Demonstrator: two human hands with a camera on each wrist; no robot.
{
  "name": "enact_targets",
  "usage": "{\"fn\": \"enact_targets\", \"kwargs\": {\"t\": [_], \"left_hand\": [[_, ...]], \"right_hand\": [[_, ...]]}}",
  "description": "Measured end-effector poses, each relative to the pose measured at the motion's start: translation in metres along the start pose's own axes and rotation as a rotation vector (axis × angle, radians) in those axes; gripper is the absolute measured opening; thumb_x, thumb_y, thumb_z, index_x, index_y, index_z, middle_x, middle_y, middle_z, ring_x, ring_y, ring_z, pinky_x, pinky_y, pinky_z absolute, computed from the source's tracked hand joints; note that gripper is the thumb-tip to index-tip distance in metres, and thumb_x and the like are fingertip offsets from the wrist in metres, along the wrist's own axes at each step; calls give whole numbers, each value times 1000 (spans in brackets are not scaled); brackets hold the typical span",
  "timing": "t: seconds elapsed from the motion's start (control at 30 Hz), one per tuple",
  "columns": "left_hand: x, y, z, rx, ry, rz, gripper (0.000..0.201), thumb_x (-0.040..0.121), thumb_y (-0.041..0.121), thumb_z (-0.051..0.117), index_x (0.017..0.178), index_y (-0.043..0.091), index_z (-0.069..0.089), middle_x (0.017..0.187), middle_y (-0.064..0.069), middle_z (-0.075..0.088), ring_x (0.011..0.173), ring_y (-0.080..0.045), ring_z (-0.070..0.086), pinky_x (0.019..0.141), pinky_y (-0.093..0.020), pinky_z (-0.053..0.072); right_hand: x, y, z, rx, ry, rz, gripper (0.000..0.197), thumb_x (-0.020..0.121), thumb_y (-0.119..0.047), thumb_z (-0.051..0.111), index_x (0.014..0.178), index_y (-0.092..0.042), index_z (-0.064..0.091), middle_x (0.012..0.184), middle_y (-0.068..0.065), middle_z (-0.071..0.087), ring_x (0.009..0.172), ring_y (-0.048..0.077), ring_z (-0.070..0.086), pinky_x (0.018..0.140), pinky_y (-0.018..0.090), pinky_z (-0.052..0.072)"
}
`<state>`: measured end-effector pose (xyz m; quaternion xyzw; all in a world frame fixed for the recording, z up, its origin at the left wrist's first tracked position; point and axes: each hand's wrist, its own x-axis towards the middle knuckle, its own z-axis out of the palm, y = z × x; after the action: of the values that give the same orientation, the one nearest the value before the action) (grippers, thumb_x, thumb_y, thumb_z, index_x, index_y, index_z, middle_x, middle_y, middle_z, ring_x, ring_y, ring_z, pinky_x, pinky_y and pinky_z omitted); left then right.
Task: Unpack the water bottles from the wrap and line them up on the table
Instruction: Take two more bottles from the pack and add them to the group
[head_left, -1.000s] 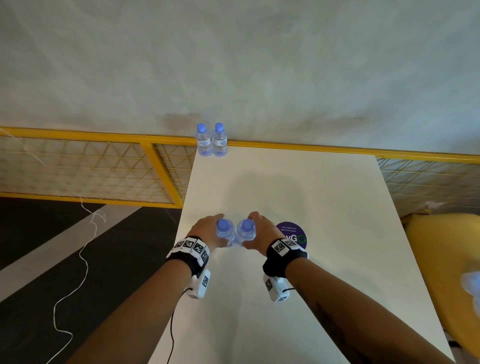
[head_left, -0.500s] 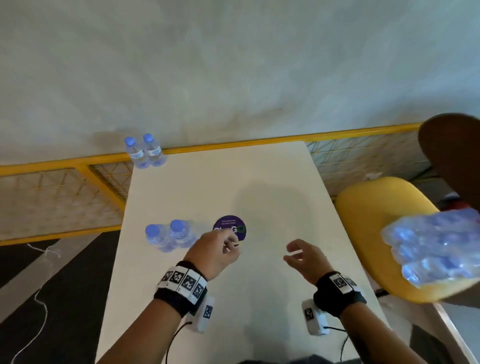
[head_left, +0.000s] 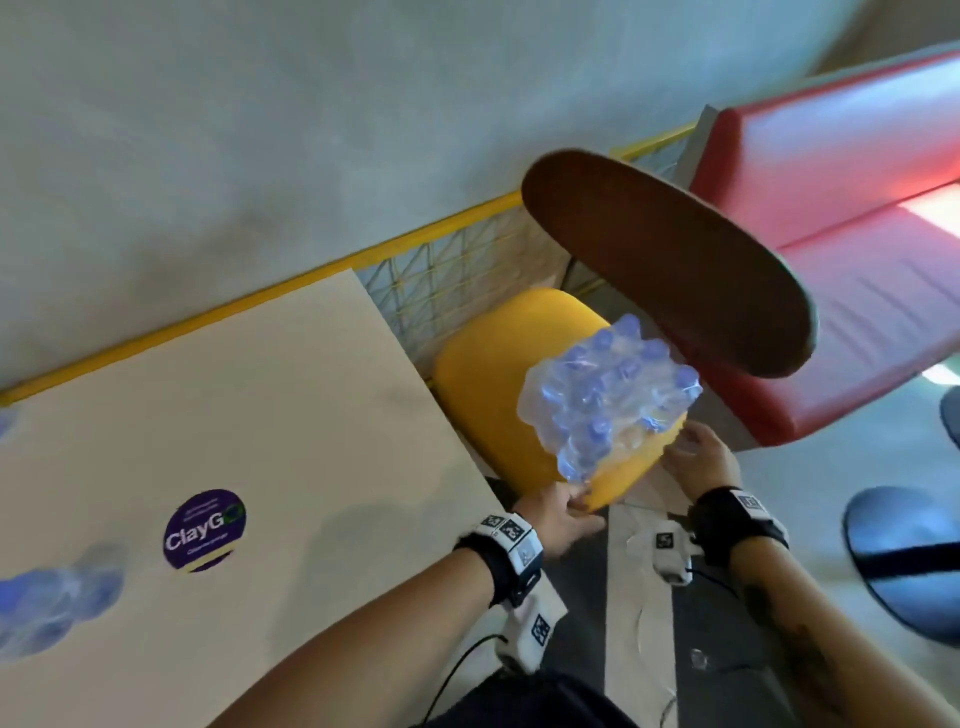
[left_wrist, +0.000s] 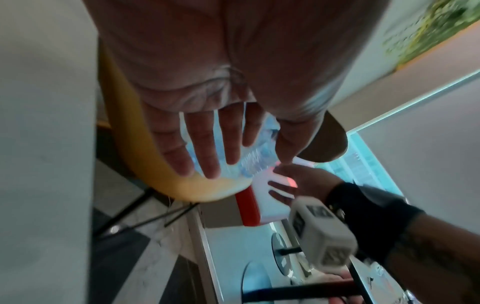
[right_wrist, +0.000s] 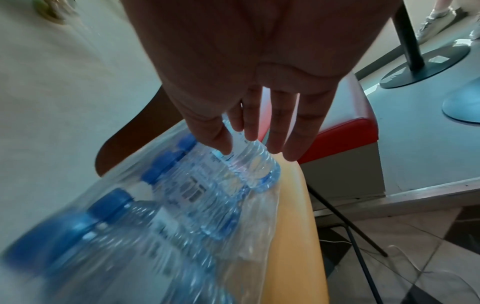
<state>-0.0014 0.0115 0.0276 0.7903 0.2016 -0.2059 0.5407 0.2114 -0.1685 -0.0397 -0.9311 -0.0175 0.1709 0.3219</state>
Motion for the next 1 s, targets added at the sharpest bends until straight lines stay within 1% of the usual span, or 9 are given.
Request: {"fn": "enact_targets", "kwargs": {"t": [0.1,0.2,0.27,0.37,0.43,0.53,0.73,0.87,1.0], "left_hand": [[37,27,35,-92,-1,-108,71,96,38,70,157,21,37,151,0,53,134,-26,55,101,-27,41],[67,35,55,-176,128,-194,72,90,49,69,150,24,40,138,-5,64,120,-31,64,103,-37,50],[78,37,62,-217,182,-240,77,84,55,66,150,22,42,137,-5,66,121,-32,64,101,-35,49],[87,45,67,-327,280,-321,69,91,37,67,151,17,38,138,-2,61,129,-33,60,96,-29,42],[94,51,69,-366,309,-410,80,95,35,64,159,10,22,147,-8,52,138,-35,51,102,-32,39],[110,51,67,-384,379,-525,100,92,54,63,163,10,8,159,-18,42,140,-39,47,113,-45,39],[137,61,51,-409,409,-741,126,73,96,48,162,13,16,159,-22,35,141,-42,45,114,-52,42],[141,62,49,-403,455,-754,110,78,85,57,155,11,27,148,-19,41,129,-36,51,99,-42,47],[136,43,52,-275,527,-583,103,59,86,61,135,17,53,130,-13,58,110,-36,64,88,-41,55]], "right_hand": [[66,32,5,-24,-47,-21,71,66,-49,63,133,-31,51,123,-5,68,97,17,70,92,37,55],[76,18,0,-11,-71,-32,65,69,-46,64,132,-34,52,121,-5,68,92,17,70,87,37,56],[75,10,-2,23,-71,-52,55,72,-43,68,126,-37,57,119,-7,69,92,16,70,85,35,56],[79,11,2,99,-104,-75,60,78,-39,79,132,-36,56,129,-8,64,103,16,66,84,30,51],[83,13,6,135,-121,-67,70,74,-42,84,137,-34,53,131,-8,61,109,15,64,86,31,50],[85,8,5,110,-128,-60,62,73,-43,85,127,-29,58,115,-6,67,102,15,63,82,29,48],[96,7,-2,-154,-86,-256,57,70,-56,80,114,-27,56,110,0,60,96,24,60,81,35,48],[98,9,-9,-209,-143,-317,52,63,-63,77,96,-37,47,98,-7,57,87,25,62,74,42,55],[83,13,-15,-233,-162,-370,48,64,-55,80,90,-40,42,89,-7,59,82,22,61,67,35,50]]}}
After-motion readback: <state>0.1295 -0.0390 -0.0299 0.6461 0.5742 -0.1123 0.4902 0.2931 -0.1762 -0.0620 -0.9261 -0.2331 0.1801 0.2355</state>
